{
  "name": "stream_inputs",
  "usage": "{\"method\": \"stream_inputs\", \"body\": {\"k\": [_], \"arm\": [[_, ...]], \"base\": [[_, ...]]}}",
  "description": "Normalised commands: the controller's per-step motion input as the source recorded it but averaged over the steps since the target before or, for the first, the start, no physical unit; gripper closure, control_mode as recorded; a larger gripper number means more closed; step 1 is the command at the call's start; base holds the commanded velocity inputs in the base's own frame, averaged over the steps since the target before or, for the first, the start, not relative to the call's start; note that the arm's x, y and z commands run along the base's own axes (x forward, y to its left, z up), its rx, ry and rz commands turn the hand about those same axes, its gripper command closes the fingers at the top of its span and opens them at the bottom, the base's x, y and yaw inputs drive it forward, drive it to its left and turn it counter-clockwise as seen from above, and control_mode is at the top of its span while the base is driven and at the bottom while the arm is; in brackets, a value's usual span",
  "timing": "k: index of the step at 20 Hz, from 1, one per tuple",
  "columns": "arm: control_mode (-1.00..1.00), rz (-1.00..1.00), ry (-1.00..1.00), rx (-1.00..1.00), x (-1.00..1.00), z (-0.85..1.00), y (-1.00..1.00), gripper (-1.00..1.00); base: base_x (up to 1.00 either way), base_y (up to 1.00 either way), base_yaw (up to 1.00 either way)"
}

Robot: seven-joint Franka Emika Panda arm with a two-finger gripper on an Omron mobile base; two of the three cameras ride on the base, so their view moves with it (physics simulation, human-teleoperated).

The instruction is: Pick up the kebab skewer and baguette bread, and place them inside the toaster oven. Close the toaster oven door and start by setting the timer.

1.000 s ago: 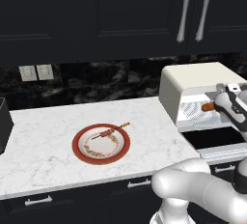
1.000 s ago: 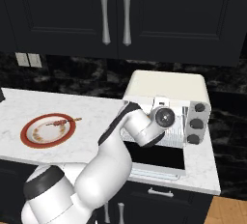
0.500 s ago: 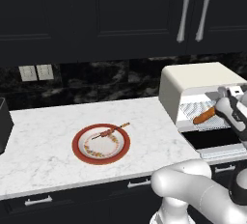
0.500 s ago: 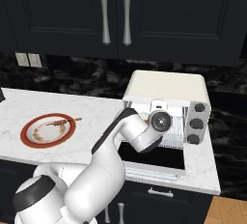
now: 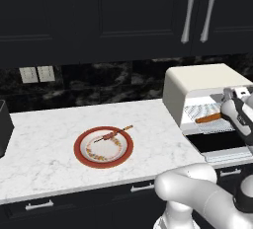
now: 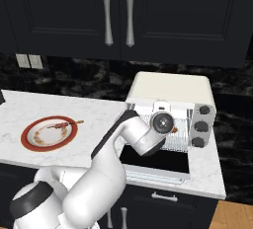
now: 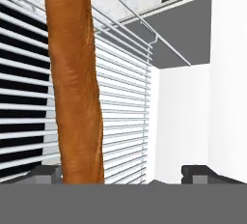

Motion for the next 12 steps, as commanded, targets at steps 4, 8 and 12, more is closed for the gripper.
{"method": "stream_inputs", "body": {"k": [4,8,12], "arm": [[-1.0,0.07,0.06,0.0,-0.26,0.75,0.11,-1.0],[-1.0,0.08,0.19,0.0,-0.23,0.91,0.69,-1.0],[-1.0,0.04,0.29,0.0,-0.48,0.57,0.96,-1.0]], "base": [[0.0,0.0,0.0],[0.0,0.0,0.0],[0.0,0.0,0.0]]}}
